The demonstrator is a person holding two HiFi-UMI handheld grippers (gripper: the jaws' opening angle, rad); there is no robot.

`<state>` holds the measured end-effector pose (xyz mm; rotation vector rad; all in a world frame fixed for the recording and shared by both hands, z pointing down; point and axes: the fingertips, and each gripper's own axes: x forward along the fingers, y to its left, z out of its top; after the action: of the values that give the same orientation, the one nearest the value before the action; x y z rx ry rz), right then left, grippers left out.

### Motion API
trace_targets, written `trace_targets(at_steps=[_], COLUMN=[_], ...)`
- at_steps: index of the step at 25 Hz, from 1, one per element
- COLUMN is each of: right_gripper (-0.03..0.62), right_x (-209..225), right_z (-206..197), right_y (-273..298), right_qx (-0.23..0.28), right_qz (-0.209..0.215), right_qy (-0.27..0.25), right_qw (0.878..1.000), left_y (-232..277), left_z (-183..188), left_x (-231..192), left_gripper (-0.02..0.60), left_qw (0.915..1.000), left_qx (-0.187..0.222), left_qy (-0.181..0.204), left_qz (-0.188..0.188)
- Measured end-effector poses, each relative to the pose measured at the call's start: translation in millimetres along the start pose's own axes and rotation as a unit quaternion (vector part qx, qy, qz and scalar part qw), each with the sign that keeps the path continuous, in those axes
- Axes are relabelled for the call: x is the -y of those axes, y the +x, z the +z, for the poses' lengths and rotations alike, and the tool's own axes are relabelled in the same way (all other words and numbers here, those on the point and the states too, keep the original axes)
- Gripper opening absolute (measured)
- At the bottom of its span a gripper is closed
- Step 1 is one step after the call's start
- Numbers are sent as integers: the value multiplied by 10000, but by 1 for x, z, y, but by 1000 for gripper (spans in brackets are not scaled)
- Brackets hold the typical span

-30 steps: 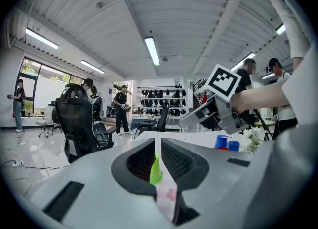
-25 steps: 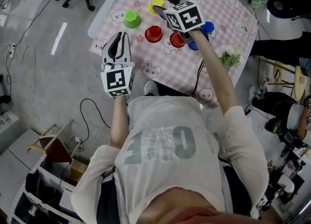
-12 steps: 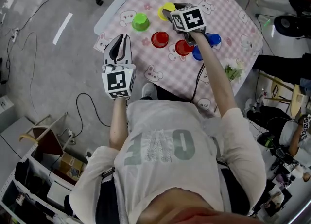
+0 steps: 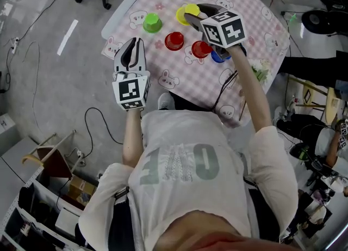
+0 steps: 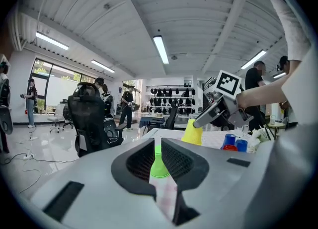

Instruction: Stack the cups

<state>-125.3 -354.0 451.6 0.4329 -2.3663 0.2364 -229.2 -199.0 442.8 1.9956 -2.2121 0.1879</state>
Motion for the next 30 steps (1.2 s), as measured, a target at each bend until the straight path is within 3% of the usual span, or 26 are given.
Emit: trace_targets(at_steps=[8, 18, 30], right_gripper=[229, 229, 229], right_x=[-43, -52, -56], right_z=[-24, -50, -50], right_y=[-64, -60, -54], right_qx=[-248, -411, -377], right_qz=[342, 328, 390], right_qy=[-293, -334, -319], right_qw=[9987, 9981, 9980], left_y=[-10, -19, -17], left_z=[6, 5, 4], left_x=[11, 11, 8], left_gripper=[31, 31, 31], left_qw=[9998, 9998, 9999], left_qx=[139, 160, 139], left_qy=[17, 42, 59], left_qz=[-148, -117, -70])
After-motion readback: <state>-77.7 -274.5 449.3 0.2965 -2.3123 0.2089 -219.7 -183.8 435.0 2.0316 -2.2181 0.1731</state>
